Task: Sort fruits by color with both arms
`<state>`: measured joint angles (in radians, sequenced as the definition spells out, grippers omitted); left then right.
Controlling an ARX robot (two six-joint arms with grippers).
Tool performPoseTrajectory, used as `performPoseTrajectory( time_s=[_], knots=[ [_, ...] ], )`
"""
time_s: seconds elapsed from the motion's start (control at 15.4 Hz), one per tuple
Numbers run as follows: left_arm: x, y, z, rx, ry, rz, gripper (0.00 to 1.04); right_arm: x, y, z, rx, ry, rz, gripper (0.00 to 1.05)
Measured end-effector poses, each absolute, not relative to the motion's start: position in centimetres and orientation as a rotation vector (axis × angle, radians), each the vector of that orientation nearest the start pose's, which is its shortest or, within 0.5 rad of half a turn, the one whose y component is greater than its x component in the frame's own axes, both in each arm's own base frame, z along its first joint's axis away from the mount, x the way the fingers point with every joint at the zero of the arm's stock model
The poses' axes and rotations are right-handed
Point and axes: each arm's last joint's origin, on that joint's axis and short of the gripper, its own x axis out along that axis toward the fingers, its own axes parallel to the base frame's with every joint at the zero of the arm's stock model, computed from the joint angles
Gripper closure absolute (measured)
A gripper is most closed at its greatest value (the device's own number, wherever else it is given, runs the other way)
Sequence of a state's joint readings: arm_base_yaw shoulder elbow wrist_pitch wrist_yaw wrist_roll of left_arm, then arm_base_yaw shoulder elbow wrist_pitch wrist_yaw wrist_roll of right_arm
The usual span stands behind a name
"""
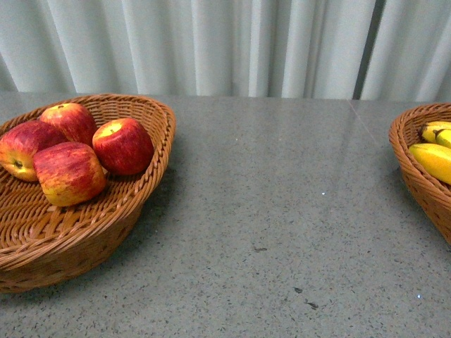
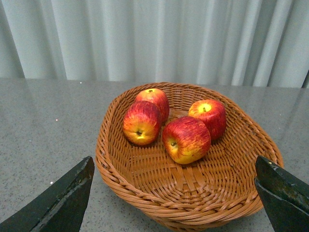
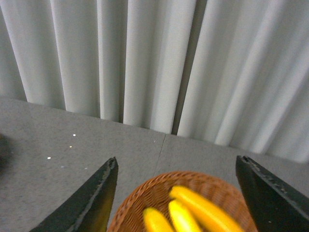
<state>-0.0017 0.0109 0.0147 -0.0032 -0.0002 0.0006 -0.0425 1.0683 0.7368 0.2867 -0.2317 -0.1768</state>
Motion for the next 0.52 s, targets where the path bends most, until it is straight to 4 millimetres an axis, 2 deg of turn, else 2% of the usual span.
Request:
performPoseTrajectory(
  time_s=[0.07, 0.2, 0.26, 0.39, 0.52],
  knots=[
    [9.7, 0.0, 16.7, 0.001, 0.000, -0.002, 0.07, 20.7, 0.4, 29.3, -0.096, 0.030, 0.102, 0.38],
    [9.7, 0.0, 16.7, 0.001, 0.000, -0.002, 0.07, 15.7, 0.0, 26.0, -0.035, 0.060, 0.000, 0.62],
    [9.7, 0.0, 16.7, 0.001, -0.001, -0.002, 0.07, 13.8, 0.0, 24.2, -0.022, 0.048, -0.001, 0.74],
    [9.7, 0.0, 16.7, 0.001, -0.001, -0.002, 0.07, 11.5, 0.0, 22.1, -0.015, 0.015, 0.000, 1.00],
    [9.7, 0.0, 16.7, 0.001, -0.001, -0.002, 0.07, 11.0, 0.0, 20.9, -0.014, -0.002, -0.001, 1.03]
  ],
)
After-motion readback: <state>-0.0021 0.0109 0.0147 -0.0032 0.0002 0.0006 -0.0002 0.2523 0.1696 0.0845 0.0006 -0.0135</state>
